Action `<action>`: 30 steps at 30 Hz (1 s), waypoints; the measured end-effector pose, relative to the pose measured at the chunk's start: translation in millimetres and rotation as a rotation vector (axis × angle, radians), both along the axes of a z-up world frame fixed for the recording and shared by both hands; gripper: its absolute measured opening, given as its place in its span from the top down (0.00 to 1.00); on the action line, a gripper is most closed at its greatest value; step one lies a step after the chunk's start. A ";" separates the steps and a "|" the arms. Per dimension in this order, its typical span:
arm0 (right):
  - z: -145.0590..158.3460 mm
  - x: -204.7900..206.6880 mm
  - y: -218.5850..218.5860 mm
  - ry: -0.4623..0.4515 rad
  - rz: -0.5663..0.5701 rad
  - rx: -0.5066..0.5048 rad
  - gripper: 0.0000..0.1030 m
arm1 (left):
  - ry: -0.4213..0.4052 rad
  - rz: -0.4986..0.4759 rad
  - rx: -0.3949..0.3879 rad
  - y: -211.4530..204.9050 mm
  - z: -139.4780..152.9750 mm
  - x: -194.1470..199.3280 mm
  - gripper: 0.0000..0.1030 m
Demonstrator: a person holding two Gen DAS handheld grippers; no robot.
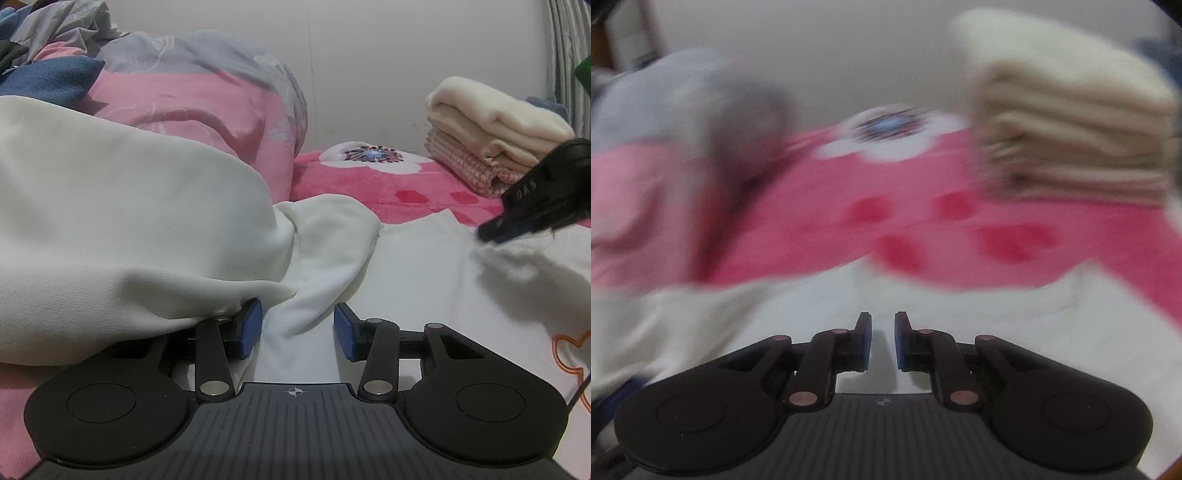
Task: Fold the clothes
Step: 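Move the open right tool back over the white sweatshirt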
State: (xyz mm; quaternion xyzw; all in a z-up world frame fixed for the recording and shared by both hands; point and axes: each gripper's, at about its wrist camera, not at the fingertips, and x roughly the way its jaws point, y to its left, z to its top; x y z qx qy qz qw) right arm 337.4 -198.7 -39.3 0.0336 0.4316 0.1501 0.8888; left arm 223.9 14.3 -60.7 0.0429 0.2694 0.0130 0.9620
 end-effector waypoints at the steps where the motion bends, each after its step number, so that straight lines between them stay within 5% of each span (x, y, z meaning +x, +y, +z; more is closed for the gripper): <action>1: 0.3 -0.7 -1.4 0.011 0.010 0.011 0.82 | 0.001 -0.002 0.004 -0.8 -0.1 0.2 0.56; 4: -0.3 3.7 -15.1 0.011 -0.042 0.063 0.90 | 0.010 -0.022 0.010 -4.1 0.0 0.5 0.48; 6: 7.1 6.8 -40.6 -0.019 -0.269 0.081 0.82 | 0.012 -0.038 -0.003 -5.9 2.0 -0.5 0.46; 8: 14.7 -4.5 -74.3 -0.022 -0.403 0.200 0.76 | 0.017 -0.055 -0.024 -7.3 4.7 -2.1 0.43; 11: 24.0 -39.1 -122.6 0.003 -0.422 0.381 0.67 | 0.022 -0.097 -0.064 -12.0 10.1 -7.5 0.43; 13: 32.8 -71.5 -150.1 -0.004 -0.393 0.411 0.63 | 0.025 -0.143 -0.066 -20.0 12.6 -12.5 0.43; 18: 58.0 -150.3 -228.8 -0.136 -0.469 0.368 0.48 | 0.051 -0.286 -0.056 -50.2 16.5 -27.2 0.43; 19: 59.9 -156.9 -246.4 -0.153 -0.509 0.345 0.38 | 0.074 -0.302 -0.070 -56.0 15.0 -27.4 0.43; 25: 44.4 -142.9 -313.4 -0.111 -0.699 0.268 0.32 | 0.176 -0.346 -0.100 -83.7 -3.3 -26.2 0.42; 30: 16.6 -100.3 -326.2 -0.026 -0.710 0.230 0.25 | 0.139 -0.346 -0.092 -85.5 -14.7 -30.5 0.36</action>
